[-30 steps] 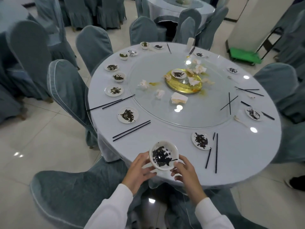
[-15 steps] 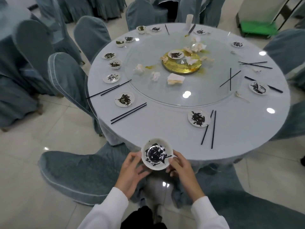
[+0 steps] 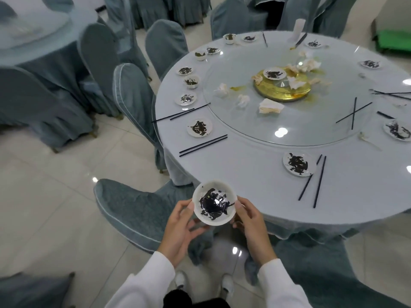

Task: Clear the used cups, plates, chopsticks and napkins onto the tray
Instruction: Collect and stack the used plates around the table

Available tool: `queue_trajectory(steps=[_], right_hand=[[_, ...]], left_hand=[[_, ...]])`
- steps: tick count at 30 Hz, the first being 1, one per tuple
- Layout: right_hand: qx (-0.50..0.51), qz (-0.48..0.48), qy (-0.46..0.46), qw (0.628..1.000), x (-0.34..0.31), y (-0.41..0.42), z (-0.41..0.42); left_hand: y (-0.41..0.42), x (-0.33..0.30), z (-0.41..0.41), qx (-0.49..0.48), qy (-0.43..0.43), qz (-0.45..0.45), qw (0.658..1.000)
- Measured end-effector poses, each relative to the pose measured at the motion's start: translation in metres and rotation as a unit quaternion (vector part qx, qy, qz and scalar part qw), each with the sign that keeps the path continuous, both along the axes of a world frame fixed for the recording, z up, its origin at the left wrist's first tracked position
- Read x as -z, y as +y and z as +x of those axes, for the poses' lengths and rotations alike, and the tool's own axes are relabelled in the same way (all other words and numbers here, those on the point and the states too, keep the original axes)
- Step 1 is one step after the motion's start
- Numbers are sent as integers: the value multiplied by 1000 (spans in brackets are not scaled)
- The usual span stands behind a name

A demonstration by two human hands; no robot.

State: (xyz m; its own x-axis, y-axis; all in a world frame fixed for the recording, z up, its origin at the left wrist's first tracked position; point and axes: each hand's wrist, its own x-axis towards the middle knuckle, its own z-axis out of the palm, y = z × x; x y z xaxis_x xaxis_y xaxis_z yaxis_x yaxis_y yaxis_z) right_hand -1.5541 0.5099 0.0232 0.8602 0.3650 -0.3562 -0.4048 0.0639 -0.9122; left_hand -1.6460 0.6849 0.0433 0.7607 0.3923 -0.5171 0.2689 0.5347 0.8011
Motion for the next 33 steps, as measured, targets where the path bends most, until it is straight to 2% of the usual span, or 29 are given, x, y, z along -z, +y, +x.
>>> queue_trajectory(steps=[10,19,24,33], right_hand=[[-124,0,-30,992,-6,86,-21],[-89,-22,-42,995,-10,199,-57],[-36,-4,-2,999,-12,275,-88],[-72,5,28,997,-15,372,-110]], left_hand=[[70,-1,-45,-124,-16,-3,992],[181,-11,-78,-97,-53,-49,993],[252,-12,-108,-69,-44,-52,995],[349,-17,-143,-106,-53,-69,991]])
